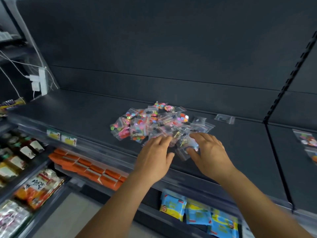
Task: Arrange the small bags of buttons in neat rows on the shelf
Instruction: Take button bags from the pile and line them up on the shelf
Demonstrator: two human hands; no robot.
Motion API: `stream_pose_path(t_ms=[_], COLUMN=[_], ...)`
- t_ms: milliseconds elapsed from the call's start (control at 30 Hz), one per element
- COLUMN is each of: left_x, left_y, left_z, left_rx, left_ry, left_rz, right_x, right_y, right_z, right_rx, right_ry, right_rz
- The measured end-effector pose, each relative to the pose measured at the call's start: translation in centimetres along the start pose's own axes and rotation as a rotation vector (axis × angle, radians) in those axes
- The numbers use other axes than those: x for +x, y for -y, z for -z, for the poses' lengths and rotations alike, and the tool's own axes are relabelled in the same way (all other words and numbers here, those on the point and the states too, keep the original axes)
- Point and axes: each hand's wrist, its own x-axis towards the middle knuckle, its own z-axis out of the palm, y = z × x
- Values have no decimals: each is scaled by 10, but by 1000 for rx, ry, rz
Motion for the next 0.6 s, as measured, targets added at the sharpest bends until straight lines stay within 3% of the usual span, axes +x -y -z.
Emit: stream_pose_path(t_ms=[300, 600], left_x=[34, 67], left_y=[71, 118], left_z=[-1, -4], left_rx=[15, 66], left_ry=[30, 28], left_rz=[107, 160], right_x=[52, 122], right_y=[29, 49], right_z=[-23, -53], right_rx=[0, 48], right_ry=[11, 34], right_rz=[-5, 117])
